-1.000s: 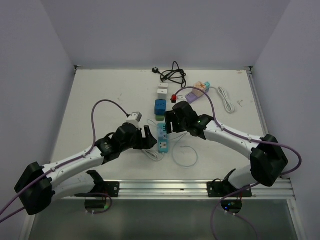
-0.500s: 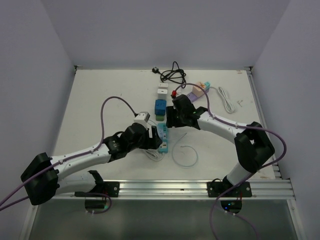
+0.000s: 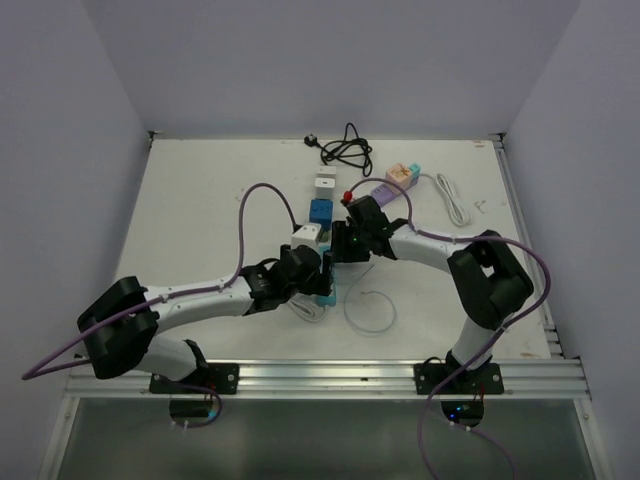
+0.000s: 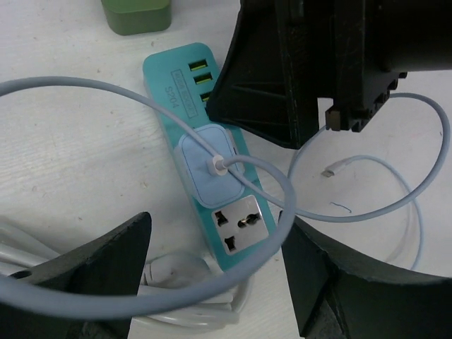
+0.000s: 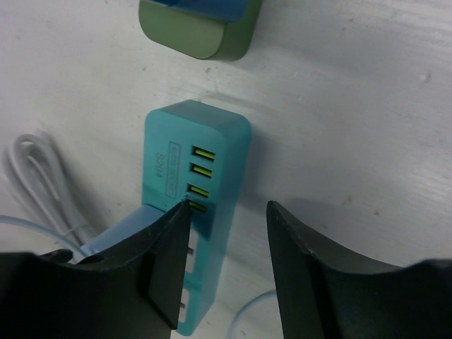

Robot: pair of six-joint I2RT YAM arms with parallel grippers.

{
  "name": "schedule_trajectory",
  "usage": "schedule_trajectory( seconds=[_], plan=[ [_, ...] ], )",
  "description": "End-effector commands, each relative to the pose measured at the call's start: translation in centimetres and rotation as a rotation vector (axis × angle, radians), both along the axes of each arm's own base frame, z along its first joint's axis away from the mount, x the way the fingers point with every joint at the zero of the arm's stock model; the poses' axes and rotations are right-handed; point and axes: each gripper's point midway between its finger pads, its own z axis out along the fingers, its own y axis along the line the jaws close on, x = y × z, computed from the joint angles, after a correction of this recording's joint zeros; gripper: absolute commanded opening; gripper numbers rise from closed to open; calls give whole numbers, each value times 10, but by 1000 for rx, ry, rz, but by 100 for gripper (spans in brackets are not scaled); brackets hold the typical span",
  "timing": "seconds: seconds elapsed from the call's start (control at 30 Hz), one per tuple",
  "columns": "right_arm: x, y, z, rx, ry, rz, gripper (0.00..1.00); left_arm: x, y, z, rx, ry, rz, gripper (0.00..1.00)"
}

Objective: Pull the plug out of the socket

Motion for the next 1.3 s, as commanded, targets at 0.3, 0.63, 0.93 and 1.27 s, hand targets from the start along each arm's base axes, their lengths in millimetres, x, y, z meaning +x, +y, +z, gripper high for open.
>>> schedule_trajectory(
  seconds=[0.3,0.63,0.93,1.27],
  plan=[
    [-12,-5,-31,41,77,-10,38,37,-8,23,-12,-138,128,71],
    [-19,-13,-39,27,99,-20,34,43,-11,8,21,-125,152,69],
    [-24,-19,-49,4,122,-48,31,47,-20,9,6,-134,149,38],
    [-35,-38,-78,-85,193,-123,19,47,-21,30,-49,-156,168,0]
  ],
)
